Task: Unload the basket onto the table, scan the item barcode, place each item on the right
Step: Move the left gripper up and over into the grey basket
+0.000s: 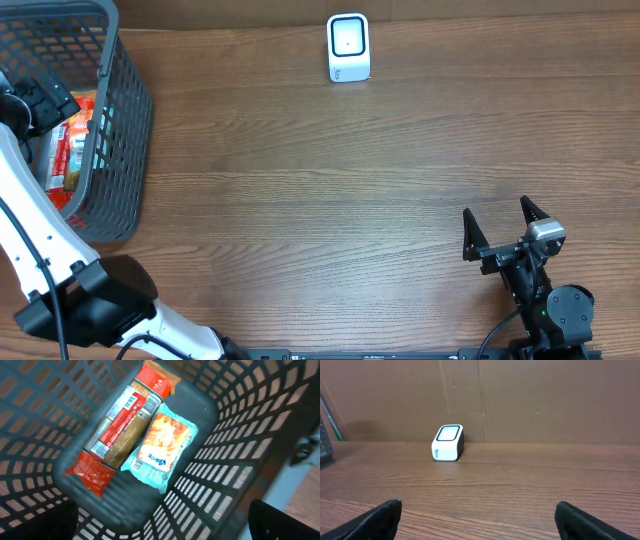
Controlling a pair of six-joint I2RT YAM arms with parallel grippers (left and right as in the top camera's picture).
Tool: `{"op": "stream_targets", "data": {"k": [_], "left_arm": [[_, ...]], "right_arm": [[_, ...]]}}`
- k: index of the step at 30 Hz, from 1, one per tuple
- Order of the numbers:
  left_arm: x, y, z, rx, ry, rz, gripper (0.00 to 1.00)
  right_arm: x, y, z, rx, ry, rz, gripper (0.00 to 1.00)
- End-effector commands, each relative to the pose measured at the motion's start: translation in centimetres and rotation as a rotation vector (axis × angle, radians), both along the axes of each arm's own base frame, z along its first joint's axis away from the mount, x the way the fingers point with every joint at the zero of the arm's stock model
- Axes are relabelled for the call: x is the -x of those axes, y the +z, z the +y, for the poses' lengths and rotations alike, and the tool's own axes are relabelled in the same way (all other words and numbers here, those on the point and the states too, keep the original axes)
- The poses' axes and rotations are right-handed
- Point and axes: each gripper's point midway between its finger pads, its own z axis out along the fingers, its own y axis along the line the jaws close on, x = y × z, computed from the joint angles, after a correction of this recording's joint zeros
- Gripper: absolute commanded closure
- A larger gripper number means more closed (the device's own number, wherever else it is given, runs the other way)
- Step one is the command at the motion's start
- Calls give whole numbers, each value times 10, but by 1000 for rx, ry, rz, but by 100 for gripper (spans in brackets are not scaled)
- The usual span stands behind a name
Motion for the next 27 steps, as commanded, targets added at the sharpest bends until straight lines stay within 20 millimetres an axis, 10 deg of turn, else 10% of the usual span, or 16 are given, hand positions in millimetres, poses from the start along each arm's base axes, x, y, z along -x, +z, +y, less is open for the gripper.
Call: {"op": "stream_targets", "data": {"k": [1, 27], "left_arm": [[-4, -11, 10, -17, -6, 33, 0], [-57, -129, 20, 82, -326, 157, 0]], "right_arm": [[0, -2, -2, 4, -8, -4, 0], [0, -2, -2, 4, -8, -4, 0]]}}
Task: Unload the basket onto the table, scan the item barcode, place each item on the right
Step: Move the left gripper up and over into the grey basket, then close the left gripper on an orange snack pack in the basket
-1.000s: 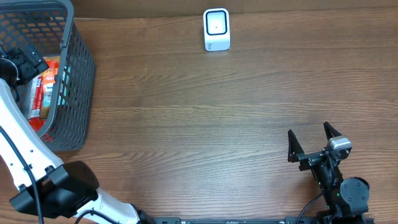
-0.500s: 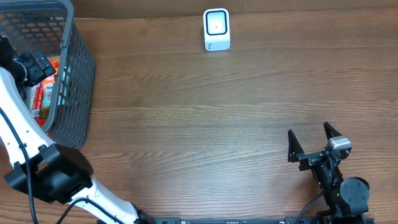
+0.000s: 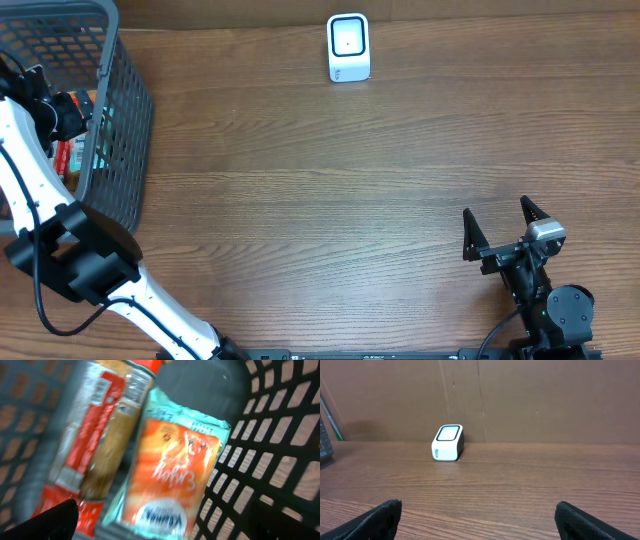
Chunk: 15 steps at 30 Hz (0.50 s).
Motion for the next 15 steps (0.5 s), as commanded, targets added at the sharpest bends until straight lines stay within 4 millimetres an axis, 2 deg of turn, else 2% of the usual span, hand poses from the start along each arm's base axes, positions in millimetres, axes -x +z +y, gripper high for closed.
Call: {"op": "stream_targets", "data": {"k": [1, 10, 15], "left_arm": [[-12, -15, -7, 30, -130, -11, 0], [-18, -60, -10, 106, -153, 39, 0], [-17, -75, -11, 127, -152, 64, 0]], "right_arm": [[0, -2, -2, 4, -8, -4, 0], [0, -2, -2, 4, -8, -4, 0], [0, -2, -1, 4, -8, -4, 0]]}}
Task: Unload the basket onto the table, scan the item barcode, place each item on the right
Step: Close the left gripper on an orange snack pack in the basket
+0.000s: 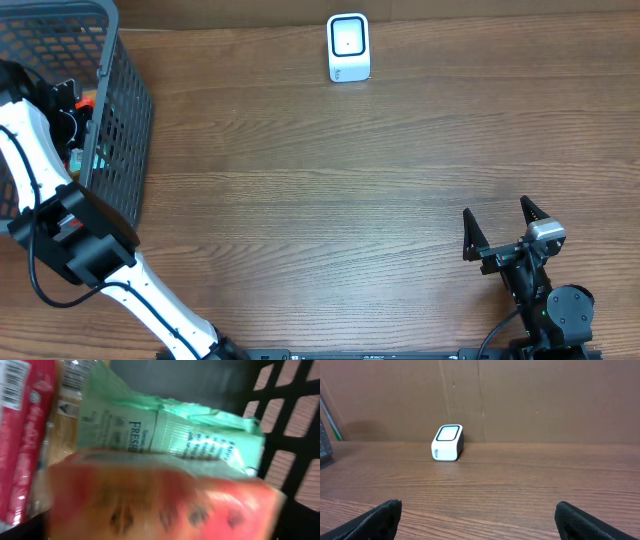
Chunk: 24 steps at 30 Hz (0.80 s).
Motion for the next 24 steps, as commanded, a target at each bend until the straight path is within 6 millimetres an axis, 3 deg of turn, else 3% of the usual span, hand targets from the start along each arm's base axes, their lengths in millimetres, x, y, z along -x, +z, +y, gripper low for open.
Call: {"op": "stream_targets", "data": {"k": [1, 20, 24], "left_arm": [[-4, -9, -3, 21, -32, -1, 0], [1, -47, -6, 66, -30, 67, 0], [0, -47, -5, 61, -30, 64, 8]], "right_arm": [[0, -2, -2, 4, -8, -4, 0], [0, -2, -2, 4, -8, -4, 0], [0, -2, -1, 4, -8, -4, 0]]}}
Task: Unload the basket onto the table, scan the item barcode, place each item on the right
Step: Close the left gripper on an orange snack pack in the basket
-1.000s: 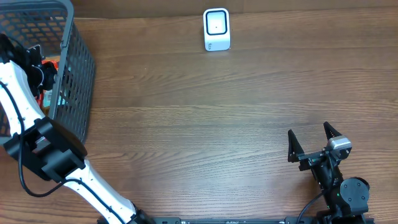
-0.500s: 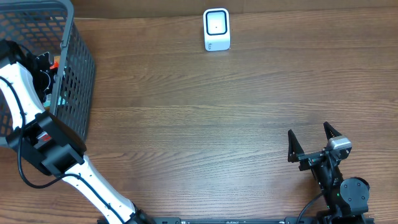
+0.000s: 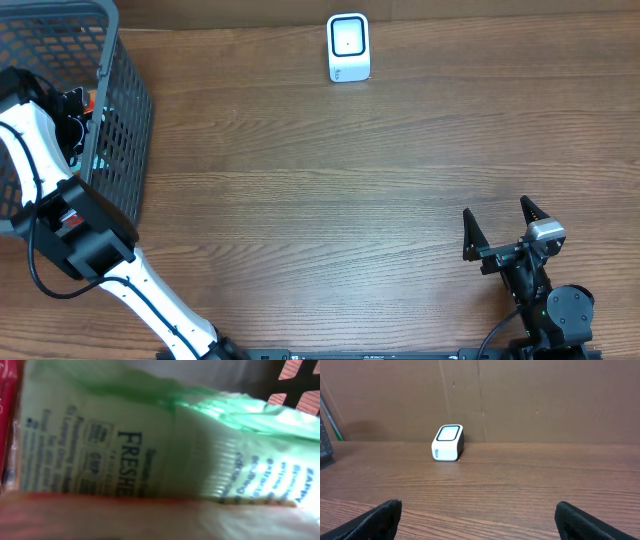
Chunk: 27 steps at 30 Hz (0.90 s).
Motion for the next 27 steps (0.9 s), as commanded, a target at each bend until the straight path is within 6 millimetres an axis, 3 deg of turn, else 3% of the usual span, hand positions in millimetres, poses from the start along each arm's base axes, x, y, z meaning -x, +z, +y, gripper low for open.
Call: {"op": "stream_targets", "data": {"k": [1, 4, 13, 18, 23, 27], "left_arm": [[0, -23, -4, 35, -27, 28, 11], [0, -23, -4, 35, -27, 29, 23], [1, -23, -4, 29, -26, 34, 39], [6, -24, 4, -14, -17, 65, 63], [4, -13, 5, -18, -1, 53, 66], [1, 11, 7, -37, 32, 17, 68]], "right_arm": [[0, -2, -2, 4, -8, -4, 0], [0, -2, -2, 5, -8, -4, 0], [0, -2, -2, 4, -8, -4, 0], [0, -2, -2, 4, -8, -4, 0], [0, -2, -2, 4, -8, -4, 0], [0, -2, -2, 4, -8, -4, 0]]}}
